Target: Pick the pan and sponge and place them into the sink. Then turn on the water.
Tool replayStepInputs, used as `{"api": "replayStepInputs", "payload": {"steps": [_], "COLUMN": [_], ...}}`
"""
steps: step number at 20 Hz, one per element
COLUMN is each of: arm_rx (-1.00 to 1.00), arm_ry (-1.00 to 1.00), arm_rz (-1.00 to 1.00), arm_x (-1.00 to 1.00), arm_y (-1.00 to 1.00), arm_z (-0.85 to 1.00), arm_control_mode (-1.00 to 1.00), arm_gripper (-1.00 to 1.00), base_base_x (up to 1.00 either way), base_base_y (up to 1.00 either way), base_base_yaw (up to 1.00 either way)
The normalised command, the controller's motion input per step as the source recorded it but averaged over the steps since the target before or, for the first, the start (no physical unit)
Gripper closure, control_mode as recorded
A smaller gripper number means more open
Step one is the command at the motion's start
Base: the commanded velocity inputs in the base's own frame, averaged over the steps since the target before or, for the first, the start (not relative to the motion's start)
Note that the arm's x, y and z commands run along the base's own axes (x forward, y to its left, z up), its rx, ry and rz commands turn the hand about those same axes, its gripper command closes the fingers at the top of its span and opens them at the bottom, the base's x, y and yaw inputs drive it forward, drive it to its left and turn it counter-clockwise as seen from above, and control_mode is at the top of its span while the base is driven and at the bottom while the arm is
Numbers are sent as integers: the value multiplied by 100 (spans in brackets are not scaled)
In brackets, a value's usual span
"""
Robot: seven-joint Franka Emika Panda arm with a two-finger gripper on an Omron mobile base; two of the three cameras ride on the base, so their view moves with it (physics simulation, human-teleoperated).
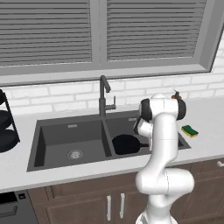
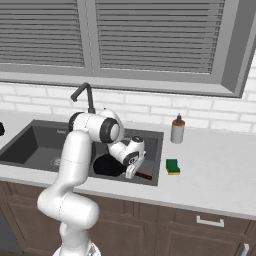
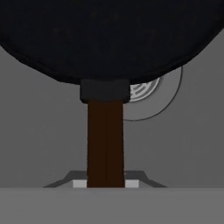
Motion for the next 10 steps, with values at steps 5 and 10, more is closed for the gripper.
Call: {"api": "replayStepInputs", "payload": {"steps": [5,10], "arm_rx": [-6,-4], "arm_ry": [0,1], "arm_rz": [0,0], "arm_x": [33,14], "arm_y": [0,0], "arm_z": [-28,-8], "arm_control_mode": [-100,-100], "arm_gripper": [100,100], "base_base_x": [0,0], "base_base_y": [0,0], "base_base_yaw": [0,0]}}
